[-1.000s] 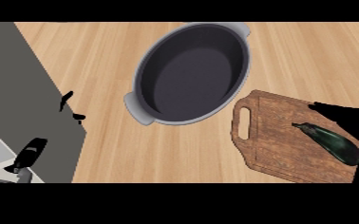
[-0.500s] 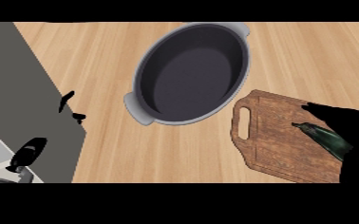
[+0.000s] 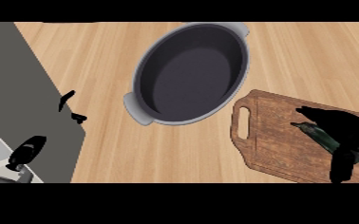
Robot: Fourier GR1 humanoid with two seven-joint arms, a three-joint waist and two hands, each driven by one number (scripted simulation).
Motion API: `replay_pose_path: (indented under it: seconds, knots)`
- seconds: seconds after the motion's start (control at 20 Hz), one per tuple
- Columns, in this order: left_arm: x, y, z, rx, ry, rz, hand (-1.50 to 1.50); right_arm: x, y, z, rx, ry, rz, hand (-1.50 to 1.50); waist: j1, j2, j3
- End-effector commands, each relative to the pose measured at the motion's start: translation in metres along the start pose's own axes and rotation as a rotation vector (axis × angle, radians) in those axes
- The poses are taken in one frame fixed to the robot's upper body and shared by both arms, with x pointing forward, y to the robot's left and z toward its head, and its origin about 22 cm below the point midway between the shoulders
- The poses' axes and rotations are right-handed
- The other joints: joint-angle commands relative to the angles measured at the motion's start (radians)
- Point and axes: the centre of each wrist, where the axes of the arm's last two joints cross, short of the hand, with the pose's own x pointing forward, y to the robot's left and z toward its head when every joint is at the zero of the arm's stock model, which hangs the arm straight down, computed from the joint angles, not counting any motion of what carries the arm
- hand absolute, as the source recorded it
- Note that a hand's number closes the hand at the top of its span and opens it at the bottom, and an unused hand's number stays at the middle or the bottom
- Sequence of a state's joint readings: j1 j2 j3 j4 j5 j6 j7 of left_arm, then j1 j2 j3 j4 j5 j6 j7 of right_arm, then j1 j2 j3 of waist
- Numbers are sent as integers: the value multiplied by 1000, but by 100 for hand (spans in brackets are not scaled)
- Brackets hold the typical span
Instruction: Pick the eggplant from the cutting board and place it in the pot
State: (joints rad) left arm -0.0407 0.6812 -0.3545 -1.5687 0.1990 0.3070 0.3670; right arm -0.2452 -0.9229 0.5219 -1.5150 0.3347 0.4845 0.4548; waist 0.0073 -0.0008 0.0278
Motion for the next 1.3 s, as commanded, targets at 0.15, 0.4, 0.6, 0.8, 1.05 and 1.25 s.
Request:
replay_pose_path:
  seconds: [0.15,0.4,0.6,0.8,1.05,1.25]
  knots:
    - [-6,12,-18,191,45,101,0,-8,9,-16,8,-1,-35,-150,-3,4,-28]
    - [0,19,-15,183,35,104,0,-18,15,-27,27,9,-21,-150,3,4,-27]
    - [-7,21,-17,179,47,103,0,-24,30,-30,46,5,-19,150,-4,4,-27]
    - [-15,7,-18,207,38,107,0,-15,25,-30,-51,-77,0,150,-6,3,-28]
    - [2,8,-25,192,30,110,0,-8,12,-38,-134,-82,79,150,-2,5,-28]
    - [2,5,-16,186,25,109,0,-13,9,-37,-206,-112,87,150,0,2,-27]
